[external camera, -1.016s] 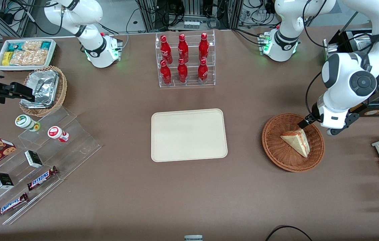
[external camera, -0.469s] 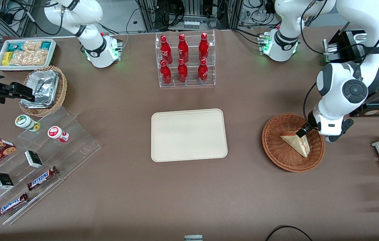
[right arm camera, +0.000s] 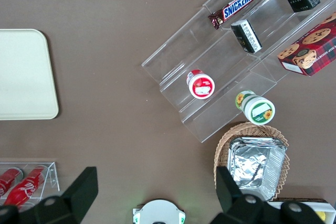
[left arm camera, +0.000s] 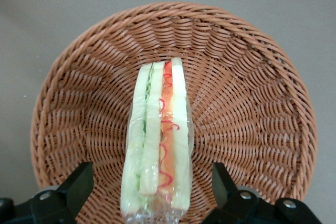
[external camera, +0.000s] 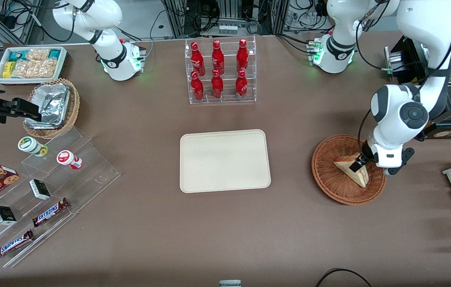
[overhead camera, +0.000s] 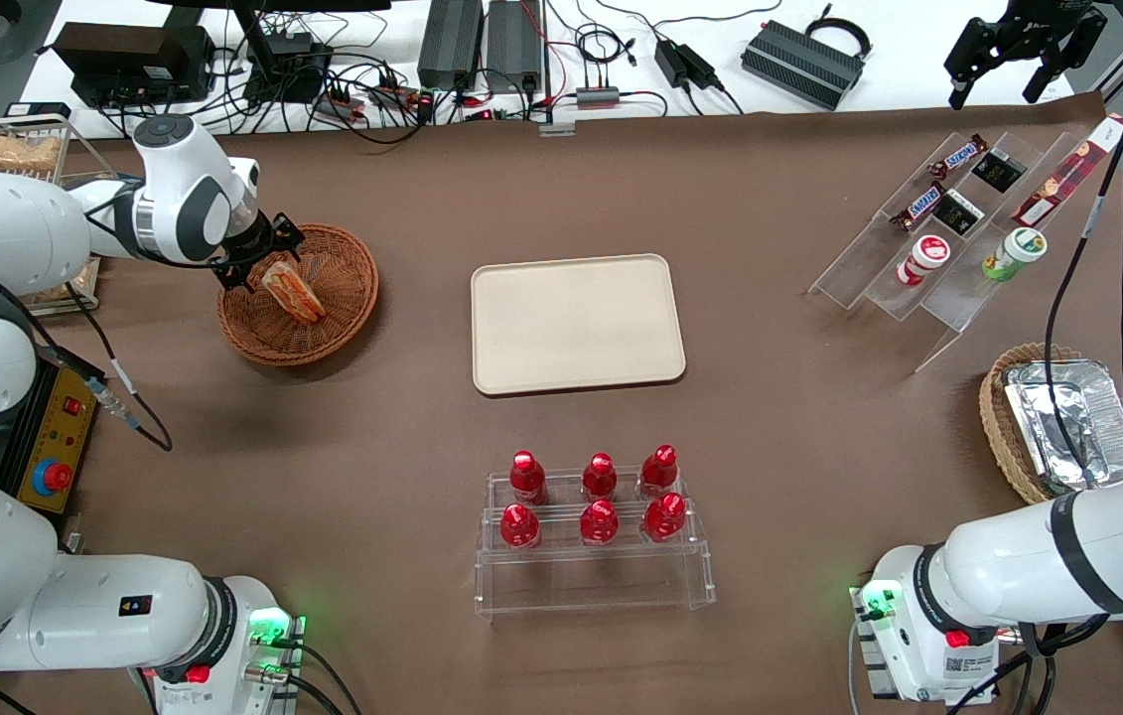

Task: Place sandwich from basket to tray
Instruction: 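Close the left gripper on the sandwich's crust edge, then lift the sandwich and carry it over the cream tray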

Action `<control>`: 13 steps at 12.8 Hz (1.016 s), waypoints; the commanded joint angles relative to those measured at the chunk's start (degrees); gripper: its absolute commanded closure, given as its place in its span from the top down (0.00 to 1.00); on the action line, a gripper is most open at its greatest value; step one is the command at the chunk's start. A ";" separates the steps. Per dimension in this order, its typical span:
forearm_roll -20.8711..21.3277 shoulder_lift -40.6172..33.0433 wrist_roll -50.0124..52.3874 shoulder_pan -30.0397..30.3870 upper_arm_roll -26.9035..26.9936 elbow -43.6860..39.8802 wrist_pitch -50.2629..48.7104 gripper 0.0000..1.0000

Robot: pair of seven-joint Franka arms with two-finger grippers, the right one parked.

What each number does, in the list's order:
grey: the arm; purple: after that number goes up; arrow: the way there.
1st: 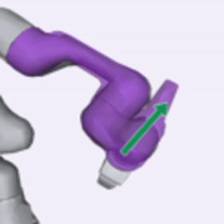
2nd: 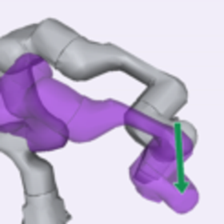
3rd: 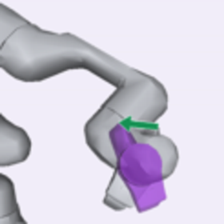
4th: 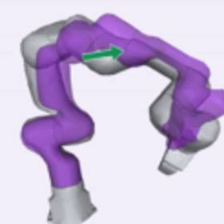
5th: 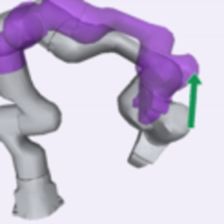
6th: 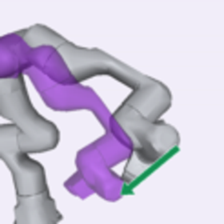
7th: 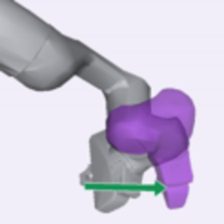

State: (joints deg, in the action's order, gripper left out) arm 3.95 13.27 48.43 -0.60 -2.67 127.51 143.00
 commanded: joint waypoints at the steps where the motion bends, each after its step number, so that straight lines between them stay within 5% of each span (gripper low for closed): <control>1: 0.89 1.40 1.75 -0.37 0.03 -0.33 1.40 0.94; 2: 0.89 1.49 1.75 -0.45 0.03 -0.33 1.40 0.83; 5: 0.89 2.02 1.93 -0.37 0.03 -0.42 1.32 0.02; 8: 1.15 1.67 1.32 -0.46 -0.05 -2.61 -1.04 0.00; 13: 3.52 1.41 0.52 -3.09 -0.49 -19.46 -25.11 0.00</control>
State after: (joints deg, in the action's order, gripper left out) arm 6.08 14.44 48.80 -2.08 -3.23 114.64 124.97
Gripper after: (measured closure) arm 0.784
